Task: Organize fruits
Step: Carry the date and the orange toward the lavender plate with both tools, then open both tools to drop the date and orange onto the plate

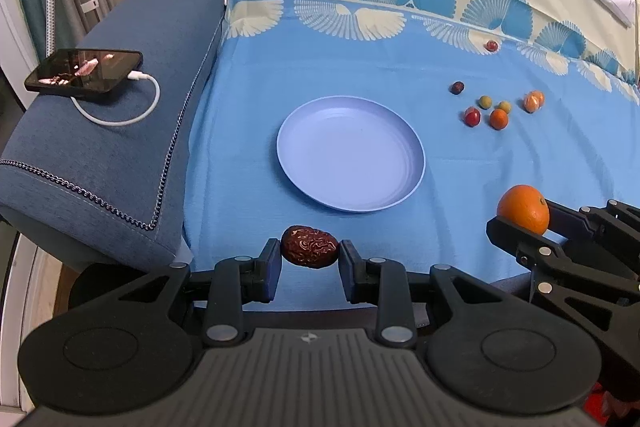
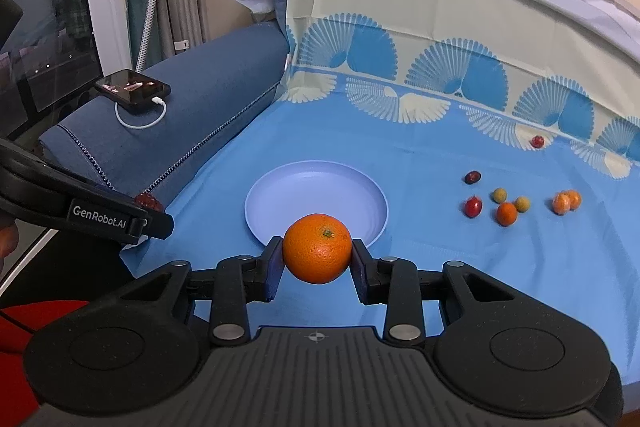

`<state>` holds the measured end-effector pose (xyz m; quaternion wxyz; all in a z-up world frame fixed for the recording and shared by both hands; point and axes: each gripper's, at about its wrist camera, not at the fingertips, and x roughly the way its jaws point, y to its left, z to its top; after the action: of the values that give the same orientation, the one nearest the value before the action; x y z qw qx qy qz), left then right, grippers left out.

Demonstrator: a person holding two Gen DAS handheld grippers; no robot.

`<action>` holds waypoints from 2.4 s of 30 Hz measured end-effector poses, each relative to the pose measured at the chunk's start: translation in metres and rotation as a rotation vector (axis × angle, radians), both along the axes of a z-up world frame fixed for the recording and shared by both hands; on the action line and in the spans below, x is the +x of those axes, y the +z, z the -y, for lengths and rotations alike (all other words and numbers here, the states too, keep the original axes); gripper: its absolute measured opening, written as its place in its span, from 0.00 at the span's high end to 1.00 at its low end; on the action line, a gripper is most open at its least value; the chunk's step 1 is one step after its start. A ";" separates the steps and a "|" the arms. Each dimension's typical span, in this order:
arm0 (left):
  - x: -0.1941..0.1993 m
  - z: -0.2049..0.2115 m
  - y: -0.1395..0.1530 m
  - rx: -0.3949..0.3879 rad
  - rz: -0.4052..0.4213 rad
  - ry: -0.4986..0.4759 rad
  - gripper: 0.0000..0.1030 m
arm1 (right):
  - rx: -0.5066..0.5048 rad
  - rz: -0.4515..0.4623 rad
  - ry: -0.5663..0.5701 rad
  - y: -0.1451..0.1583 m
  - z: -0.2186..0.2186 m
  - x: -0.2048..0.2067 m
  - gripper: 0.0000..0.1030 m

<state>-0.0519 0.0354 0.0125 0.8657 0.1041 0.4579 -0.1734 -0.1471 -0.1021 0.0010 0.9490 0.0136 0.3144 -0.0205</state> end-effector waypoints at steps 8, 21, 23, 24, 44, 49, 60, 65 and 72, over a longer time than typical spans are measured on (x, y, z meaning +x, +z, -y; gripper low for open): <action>0.012 0.000 -0.014 0.006 -0.038 0.000 0.67 | 0.014 -0.041 -0.008 -0.010 0.004 0.008 0.64; 0.068 0.018 -0.032 0.004 -0.072 0.026 0.67 | -0.018 -0.098 -0.013 -0.030 0.010 0.047 0.64; 0.083 0.025 -0.036 0.005 -0.074 0.025 0.67 | -0.014 -0.112 -0.013 -0.037 0.011 0.059 0.64; 0.090 0.028 -0.039 0.008 -0.077 0.022 0.67 | -0.013 -0.119 -0.013 -0.039 0.012 0.065 0.64; 0.185 0.083 -0.090 0.043 -0.078 -0.027 0.01 | 0.005 -0.213 0.003 -0.098 0.035 0.175 0.35; 0.171 0.075 -0.066 0.060 0.005 -0.051 0.00 | -0.011 -0.162 -0.038 -0.077 0.046 0.173 0.12; 0.070 0.020 -0.058 0.126 -0.083 -0.027 0.00 | 0.003 -0.193 -0.005 -0.053 0.019 0.077 0.03; 0.040 0.005 -0.039 0.090 -0.023 0.021 0.00 | -0.053 -0.124 -0.011 -0.031 0.007 0.057 0.01; 0.015 -0.001 -0.012 0.066 0.071 0.031 0.00 | -0.084 -0.035 -0.022 -0.010 -0.004 0.026 0.01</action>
<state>-0.0373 0.0361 0.0008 0.8800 0.1315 0.4342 -0.1410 -0.1210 -0.0982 -0.0087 0.9427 -0.0231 0.3298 -0.0443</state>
